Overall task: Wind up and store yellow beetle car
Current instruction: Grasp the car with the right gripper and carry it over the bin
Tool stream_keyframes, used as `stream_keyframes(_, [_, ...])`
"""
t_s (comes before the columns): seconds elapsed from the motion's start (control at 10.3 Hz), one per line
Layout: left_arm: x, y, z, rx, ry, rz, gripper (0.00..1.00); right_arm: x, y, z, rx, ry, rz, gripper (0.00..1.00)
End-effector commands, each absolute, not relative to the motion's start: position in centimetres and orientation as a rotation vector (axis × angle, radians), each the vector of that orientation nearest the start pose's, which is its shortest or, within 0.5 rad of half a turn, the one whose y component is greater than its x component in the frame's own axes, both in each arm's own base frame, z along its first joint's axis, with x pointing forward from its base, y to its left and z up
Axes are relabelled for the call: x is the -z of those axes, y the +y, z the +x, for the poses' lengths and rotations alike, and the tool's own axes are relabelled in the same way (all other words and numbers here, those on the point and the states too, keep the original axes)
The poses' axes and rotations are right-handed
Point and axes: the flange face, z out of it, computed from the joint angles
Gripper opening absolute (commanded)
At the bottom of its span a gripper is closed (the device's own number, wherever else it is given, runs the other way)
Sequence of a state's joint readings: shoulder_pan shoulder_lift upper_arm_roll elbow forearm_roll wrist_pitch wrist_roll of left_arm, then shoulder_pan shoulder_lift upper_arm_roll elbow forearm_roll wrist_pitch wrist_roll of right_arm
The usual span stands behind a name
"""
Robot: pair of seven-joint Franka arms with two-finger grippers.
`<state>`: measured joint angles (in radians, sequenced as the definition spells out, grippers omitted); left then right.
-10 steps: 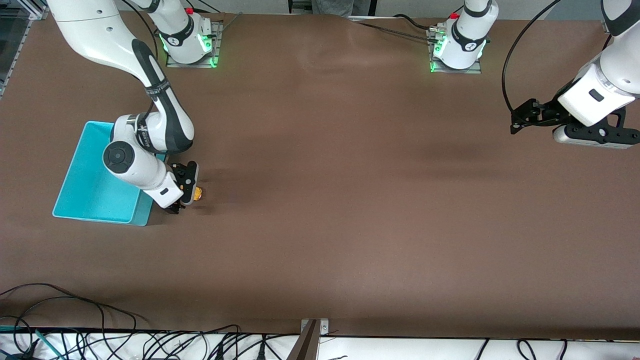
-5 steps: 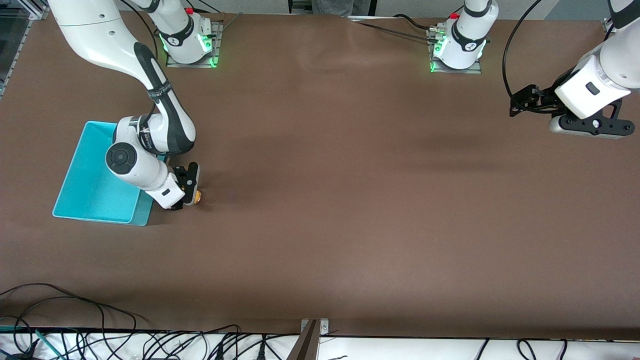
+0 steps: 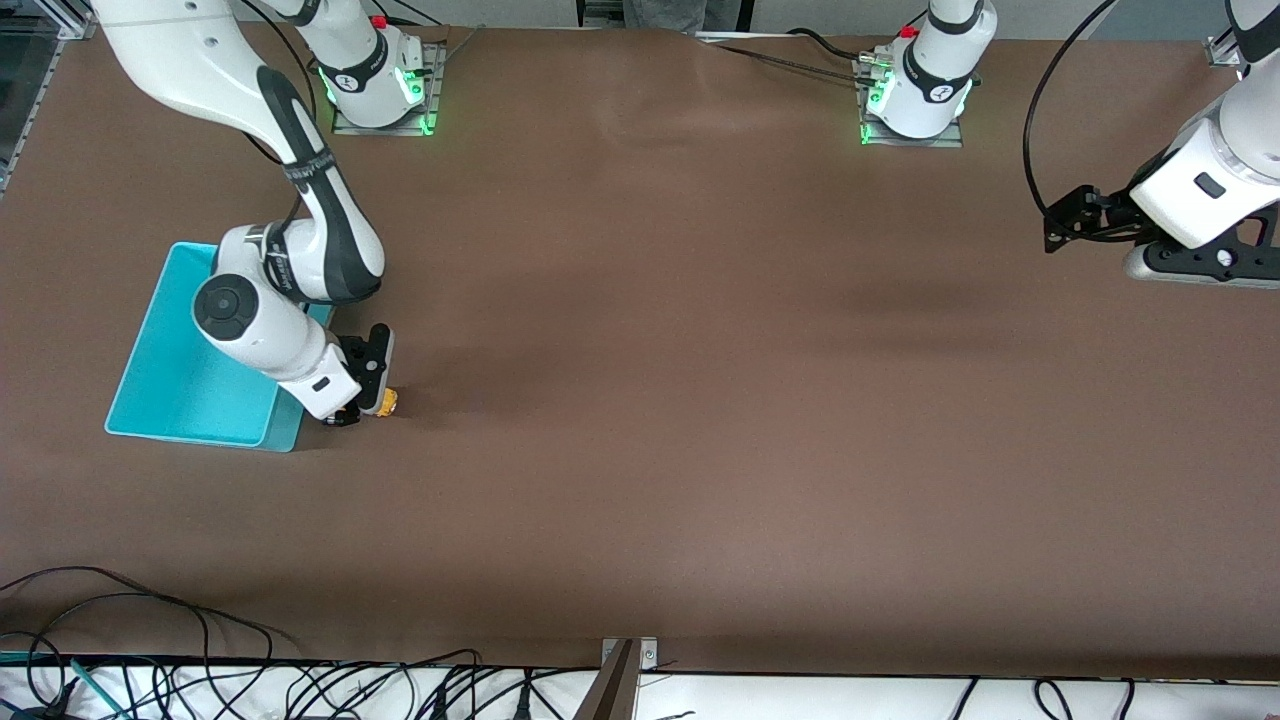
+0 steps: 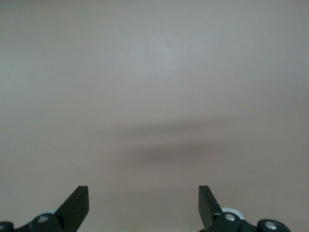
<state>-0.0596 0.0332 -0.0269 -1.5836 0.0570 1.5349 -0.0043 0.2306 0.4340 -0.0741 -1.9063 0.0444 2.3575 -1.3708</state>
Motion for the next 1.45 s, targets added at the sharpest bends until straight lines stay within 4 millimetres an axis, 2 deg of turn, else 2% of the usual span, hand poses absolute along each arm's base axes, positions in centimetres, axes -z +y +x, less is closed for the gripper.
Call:
stream_keyframes(0.0, [-60.1,-4.3,56.6,-0.095,0.111,-3.061,1.00,-33.2,9.8,62.6,-0.040,-2.075,-2.348,0.00])
stream_keyframes(0.1, [-60.2,-4.1,56.5,-0.093,0.108,-3.063,1.00,-36.0,7.7,62.8,-0.078,-2.069,-2.388,0.00])
stream_keyframes(0.19, [-60.2,-4.0,56.5,-0.095,0.106,-3.063,1.00,-38.1,4.0,62.5,-0.081,-2.058,-2.445,0.00])
stream_keyframes(0.29, [-60.3,-4.0,56.5,-0.093,0.106,-3.063,1.00,-38.6,0.6,62.2,-0.117,-2.008,-2.483,0.00])
stream_keyframes(0.39, [-60.3,-3.8,56.6,-0.091,0.101,-3.063,1.00,-38.1,-2.2,61.6,-0.151,-1.963,-2.511,0.00])
stream_keyframes(0.48, [-60.3,-3.9,56.6,-0.091,0.099,-3.065,1.00,-36.8,-4.2,60.7,-0.192,-1.911,-2.532,0.00])
stream_keyframes(0.68, [-60.4,-3.8,56.6,-0.086,0.096,-3.065,1.00,-33.4,-6.8,59.1,-0.218,-1.859,-2.568,0.00])
stream_keyframes(0.87, [-60.3,-3.7,56.6,-0.086,0.096,-3.065,1.00,-30.2,-7.3,57.3,-0.201,-1.850,-2.580,0.00])
stream_keyframes(1.16, [-60.2,-3.9,56.7,-0.089,0.099,-3.066,1.00,-27.4,-7.8,56.0,-0.170,-1.848,-2.608,0.00])
stream_keyframes(1.36, [-60.2,-3.9,56.7,-0.091,0.097,-3.085,1.00,-24.9,-9.5,55.3,-0.195,-1.816,-2.631,0.00])
